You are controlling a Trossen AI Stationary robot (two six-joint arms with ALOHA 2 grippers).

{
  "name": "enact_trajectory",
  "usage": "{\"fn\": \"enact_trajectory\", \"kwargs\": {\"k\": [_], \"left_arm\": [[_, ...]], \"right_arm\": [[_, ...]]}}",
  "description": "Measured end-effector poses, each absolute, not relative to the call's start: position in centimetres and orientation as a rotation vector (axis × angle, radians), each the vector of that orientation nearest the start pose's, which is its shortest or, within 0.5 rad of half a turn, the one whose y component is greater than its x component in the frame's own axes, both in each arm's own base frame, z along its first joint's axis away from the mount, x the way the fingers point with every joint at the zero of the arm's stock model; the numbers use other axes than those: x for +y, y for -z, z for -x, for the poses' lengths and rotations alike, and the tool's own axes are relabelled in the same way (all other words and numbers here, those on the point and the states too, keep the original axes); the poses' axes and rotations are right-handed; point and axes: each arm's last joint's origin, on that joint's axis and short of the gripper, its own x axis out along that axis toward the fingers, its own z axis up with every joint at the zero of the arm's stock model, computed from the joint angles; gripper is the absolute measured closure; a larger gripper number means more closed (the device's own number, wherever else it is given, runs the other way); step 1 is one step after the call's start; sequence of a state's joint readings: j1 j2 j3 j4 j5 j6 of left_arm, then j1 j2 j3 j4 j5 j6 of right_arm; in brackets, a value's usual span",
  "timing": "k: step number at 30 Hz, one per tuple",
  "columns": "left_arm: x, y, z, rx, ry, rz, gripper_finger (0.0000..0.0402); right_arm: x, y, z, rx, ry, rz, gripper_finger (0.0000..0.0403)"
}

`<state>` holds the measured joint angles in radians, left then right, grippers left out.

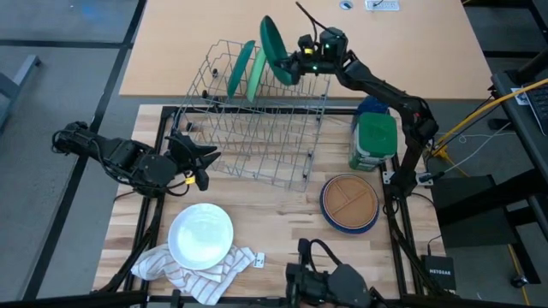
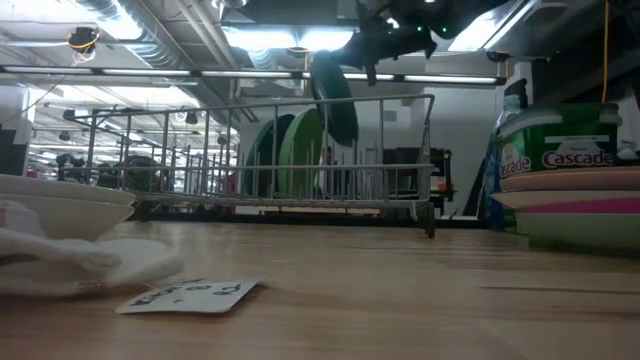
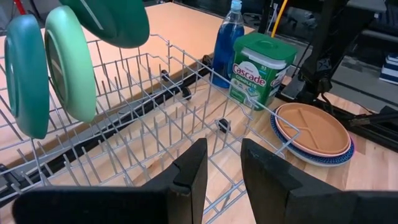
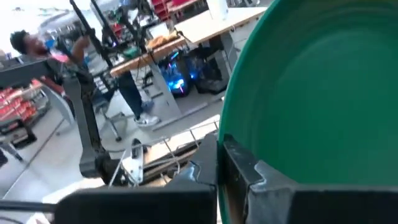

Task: Sort dishes
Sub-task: Put the dark green plate in the dish rack

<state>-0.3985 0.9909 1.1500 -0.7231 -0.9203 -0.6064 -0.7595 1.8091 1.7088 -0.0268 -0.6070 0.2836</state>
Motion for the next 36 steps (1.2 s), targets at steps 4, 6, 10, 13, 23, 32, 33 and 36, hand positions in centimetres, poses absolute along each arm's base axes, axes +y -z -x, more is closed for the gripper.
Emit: {"fn": "enact_trajectory", "kwargs": {"k": [4, 6, 10, 13, 23, 32, 33, 36], "left_arm": [[-4.9, -37.7, -17.5, 0.278, -0.617, 0.232, 0.0314], [-4.9, -37.7, -17.5, 0.279, -0.617, 0.231, 0.0314], [-4.9, -37.7, -17.5, 0.28, -0.617, 0.23, 0.0314], [-4.9, -37.7, -17.5, 0.28, -0.617, 0.229, 0.0314], [-4.9, -37.7, -17.5, 0.29, -0.613, 0.2, 0.0314], [-4.8, -37.6, -17.5, 0.29, -0.613, 0.199, 0.0314], [-4.8, -37.6, -17.5, 0.29, -0.613, 0.199, 0.0314], [-4.8, -37.6, -17.5, 0.291, -0.613, 0.198, 0.0314]], "right_arm": [[-27.9, -37.5, -32.2, 0.022, 0.203, -0.396, 0.0397], [-28.0, -37.0, -32.2, -0.008, 0.199, -0.431, 0.0397], [-27.9, -35.5, -32.3, -0.099, 0.181, -0.485, 0.0397], [-27.7, -34.4, -32.1, -0.197, 0.151, -0.525, 0.0397], [-25.1, -30.3, -30.8, -0.532, 0.146, -0.563, 0.0397], [-22.5, -27.1, -30.6, -0.608, 0.253, -0.541, 0.0397], [-22.4, -27.0, -30.5, -0.619, 0.263, -0.532, 0.0397], [-22.5, -26.6, -30.4, -0.616, 0.293, -0.53, 0.0397]]}}
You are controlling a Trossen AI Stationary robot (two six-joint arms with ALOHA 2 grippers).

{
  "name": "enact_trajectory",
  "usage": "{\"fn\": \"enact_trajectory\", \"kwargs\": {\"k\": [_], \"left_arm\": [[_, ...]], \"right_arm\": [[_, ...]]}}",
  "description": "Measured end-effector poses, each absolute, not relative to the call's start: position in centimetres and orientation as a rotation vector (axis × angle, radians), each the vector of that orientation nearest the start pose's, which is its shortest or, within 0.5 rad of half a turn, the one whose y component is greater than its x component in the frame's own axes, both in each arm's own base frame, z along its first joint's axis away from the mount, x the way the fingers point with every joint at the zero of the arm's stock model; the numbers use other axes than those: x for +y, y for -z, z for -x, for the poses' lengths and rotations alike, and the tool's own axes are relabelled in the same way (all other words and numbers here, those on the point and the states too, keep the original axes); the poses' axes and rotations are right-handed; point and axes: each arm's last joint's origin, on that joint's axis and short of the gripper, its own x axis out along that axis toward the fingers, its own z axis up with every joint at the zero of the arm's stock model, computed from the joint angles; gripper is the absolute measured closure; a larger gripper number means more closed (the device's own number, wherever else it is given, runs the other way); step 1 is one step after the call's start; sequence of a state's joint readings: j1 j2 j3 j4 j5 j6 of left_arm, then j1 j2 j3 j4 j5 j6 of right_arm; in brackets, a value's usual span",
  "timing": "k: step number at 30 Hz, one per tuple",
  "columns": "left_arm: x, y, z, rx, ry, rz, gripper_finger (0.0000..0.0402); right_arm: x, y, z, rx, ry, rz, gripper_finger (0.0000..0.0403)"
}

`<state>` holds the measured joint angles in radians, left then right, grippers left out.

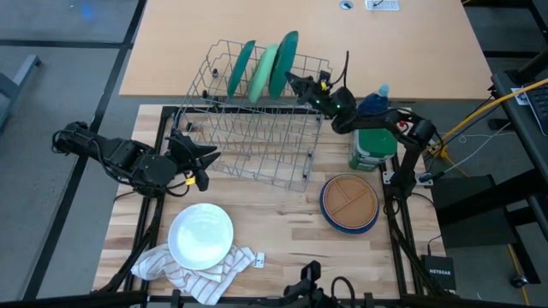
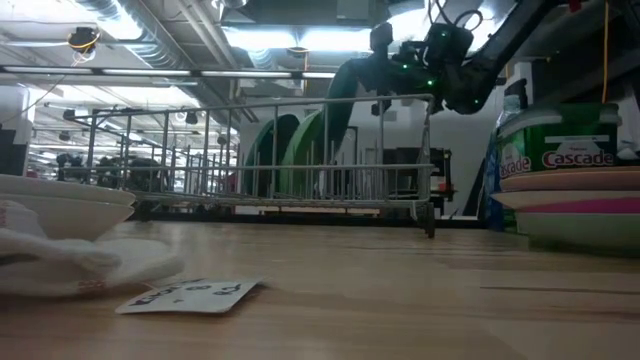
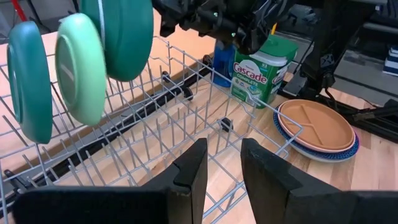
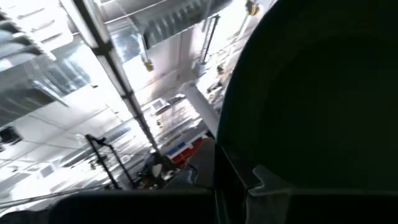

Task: Sort dishes
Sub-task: Put the dark green plate in the dish rack

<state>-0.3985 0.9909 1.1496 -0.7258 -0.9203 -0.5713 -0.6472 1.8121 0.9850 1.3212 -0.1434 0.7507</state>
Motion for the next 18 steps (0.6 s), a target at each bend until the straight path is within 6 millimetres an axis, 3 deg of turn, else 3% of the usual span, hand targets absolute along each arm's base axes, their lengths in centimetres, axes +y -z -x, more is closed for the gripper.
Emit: {"fn": "enact_trajectory", "kwargs": {"k": [18], "left_arm": [[-4.9, -37.6, -17.5, 0.294, -0.611, 0.188, 0.0314]], "right_arm": [[-23.2, -23.7, -31.3, -0.578, 0.332, -0.561, 0.0396]]}}
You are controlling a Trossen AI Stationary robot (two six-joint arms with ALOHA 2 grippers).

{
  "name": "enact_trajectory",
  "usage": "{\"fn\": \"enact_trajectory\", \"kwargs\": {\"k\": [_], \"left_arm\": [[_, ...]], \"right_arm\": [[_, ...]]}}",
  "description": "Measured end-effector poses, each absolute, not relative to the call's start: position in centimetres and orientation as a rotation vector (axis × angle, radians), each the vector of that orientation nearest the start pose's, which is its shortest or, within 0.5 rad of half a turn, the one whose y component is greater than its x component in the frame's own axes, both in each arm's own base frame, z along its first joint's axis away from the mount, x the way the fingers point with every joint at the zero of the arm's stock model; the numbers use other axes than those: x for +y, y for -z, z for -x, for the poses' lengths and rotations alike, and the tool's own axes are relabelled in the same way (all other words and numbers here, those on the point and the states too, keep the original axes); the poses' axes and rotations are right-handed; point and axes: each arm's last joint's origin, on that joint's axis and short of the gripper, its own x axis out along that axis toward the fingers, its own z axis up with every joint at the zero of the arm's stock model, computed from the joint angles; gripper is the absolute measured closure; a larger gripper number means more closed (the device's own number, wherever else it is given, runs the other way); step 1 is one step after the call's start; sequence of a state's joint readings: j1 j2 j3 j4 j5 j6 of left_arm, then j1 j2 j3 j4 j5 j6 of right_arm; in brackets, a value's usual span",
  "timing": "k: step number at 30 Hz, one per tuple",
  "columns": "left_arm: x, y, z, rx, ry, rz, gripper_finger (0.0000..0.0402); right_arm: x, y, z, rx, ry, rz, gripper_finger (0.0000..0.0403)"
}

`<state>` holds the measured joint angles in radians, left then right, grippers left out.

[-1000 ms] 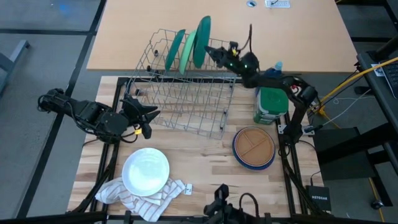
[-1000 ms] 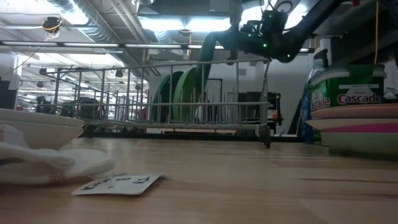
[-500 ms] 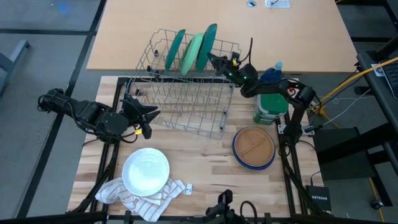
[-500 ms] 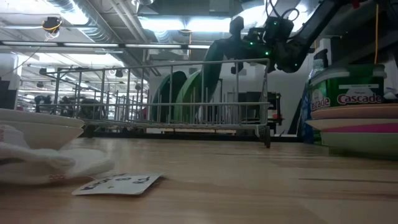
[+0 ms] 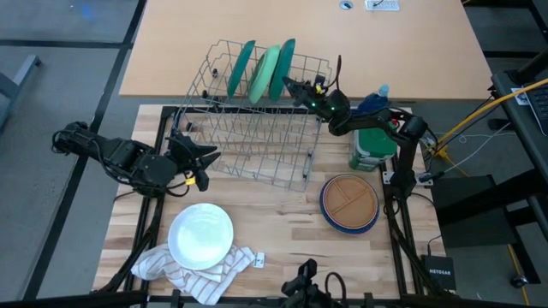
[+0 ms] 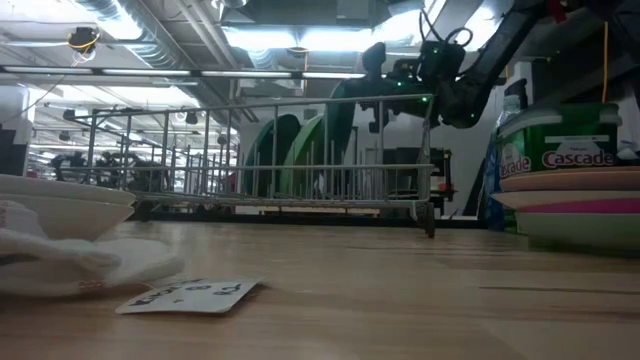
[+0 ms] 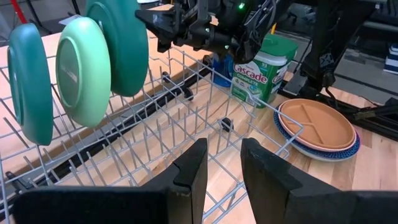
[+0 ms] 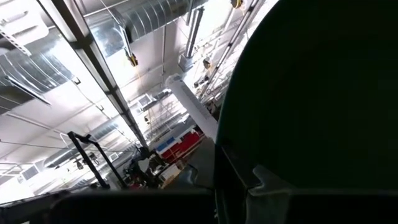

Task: Sort dishes
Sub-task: Put the dark green plate in the dish rack

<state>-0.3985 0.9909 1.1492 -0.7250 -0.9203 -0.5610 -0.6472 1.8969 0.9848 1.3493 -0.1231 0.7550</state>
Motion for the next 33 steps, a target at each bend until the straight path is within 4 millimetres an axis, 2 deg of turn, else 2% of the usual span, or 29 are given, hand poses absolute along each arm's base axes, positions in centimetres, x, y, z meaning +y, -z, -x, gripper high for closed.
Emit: {"fn": "enact_trajectory", "kwargs": {"k": [16, 26, 33], "left_arm": [[-4.9, -37.6, -17.5, 0.294, -0.611, 0.188, 0.0314], [-4.8, -37.6, -17.5, 0.296, -0.61, 0.183, 0.0314], [-4.8, -37.6, -17.5, 0.293, -0.612, 0.194, 0.0314]], "right_arm": [[-23.7, -21.0, -31.9, -0.312, 0.451, -0.65, 0.0378], [-23.4, -20.5, -32.1, -0.198, 0.31, -0.674, 0.0373], [-24.4, -20.1, -31.3, -0.142, 0.3, -0.737, 0.0372]]}}
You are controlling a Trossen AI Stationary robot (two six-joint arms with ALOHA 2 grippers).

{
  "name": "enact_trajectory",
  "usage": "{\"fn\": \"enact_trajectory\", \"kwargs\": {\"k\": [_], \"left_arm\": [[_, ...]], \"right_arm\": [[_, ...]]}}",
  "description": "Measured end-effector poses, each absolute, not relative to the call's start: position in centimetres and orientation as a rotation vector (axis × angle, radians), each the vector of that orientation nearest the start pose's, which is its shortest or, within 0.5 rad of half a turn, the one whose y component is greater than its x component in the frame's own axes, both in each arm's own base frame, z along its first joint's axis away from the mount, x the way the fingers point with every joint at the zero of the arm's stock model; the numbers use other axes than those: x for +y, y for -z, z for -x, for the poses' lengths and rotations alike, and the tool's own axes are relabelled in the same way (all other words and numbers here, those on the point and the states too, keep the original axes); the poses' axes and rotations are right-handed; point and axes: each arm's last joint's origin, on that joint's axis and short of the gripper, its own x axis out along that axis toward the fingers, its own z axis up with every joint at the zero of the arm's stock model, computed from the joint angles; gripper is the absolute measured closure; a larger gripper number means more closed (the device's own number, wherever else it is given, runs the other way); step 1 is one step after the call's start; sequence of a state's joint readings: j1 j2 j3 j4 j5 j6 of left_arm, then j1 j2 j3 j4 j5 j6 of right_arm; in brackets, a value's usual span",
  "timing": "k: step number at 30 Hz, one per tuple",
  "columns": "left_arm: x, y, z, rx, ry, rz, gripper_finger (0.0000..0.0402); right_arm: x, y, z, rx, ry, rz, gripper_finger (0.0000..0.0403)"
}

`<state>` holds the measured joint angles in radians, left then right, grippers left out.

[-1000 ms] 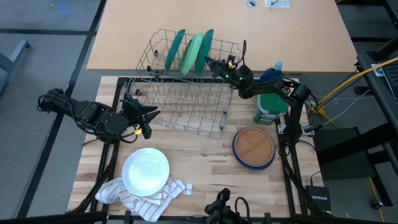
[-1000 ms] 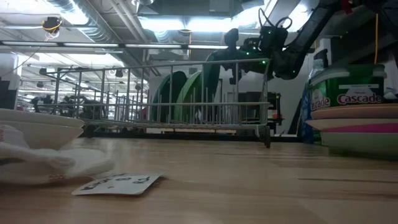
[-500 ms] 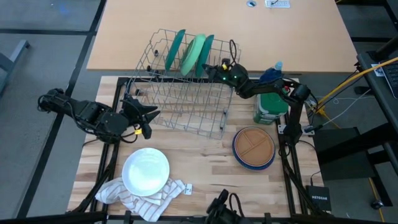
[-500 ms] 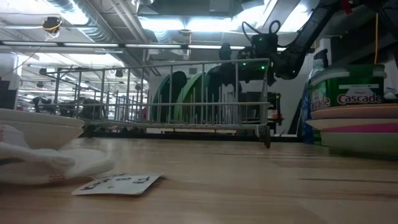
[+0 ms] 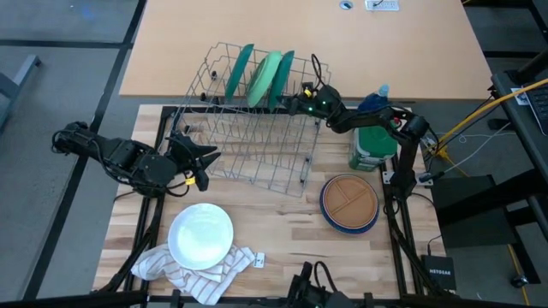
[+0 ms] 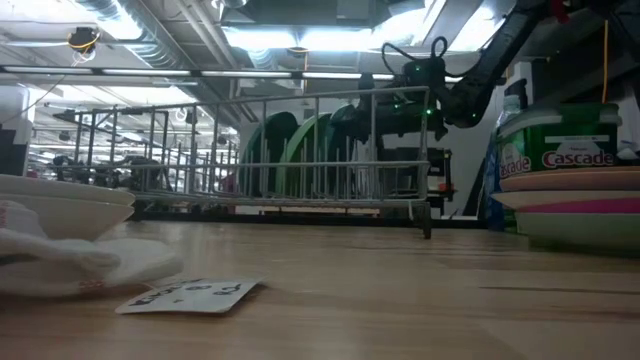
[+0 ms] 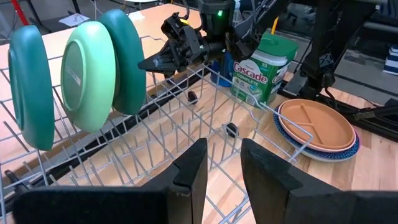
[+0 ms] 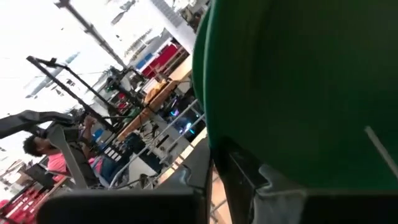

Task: Sort dishes
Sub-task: Put the dark green plate in the dish rack

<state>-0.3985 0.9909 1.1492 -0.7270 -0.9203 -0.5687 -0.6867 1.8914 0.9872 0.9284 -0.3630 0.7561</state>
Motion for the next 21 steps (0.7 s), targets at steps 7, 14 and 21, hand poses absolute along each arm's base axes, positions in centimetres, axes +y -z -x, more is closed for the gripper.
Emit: {"fn": "enact_trajectory", "kwargs": {"k": [7, 14, 21], "left_arm": [[-4.85, -37.63, -17.46, 0.299, -0.609, 0.176, 0.0314], [-4.85, -37.63, -17.46, 0.299, -0.609, 0.176, 0.0314], [-4.85, -37.63, -17.45, 0.298, -0.609, 0.176, 0.0314]], "right_arm": [[-24.35, -19.77, -31.29, -0.1, 0.286, -0.752, 0.0371], [-24.19, -19.68, -31.33, -0.076, 0.235, -0.755, 0.0371], [-24.07, -19.22, -31.38, -0.042, 0.221, -0.783, 0.0311]]}}
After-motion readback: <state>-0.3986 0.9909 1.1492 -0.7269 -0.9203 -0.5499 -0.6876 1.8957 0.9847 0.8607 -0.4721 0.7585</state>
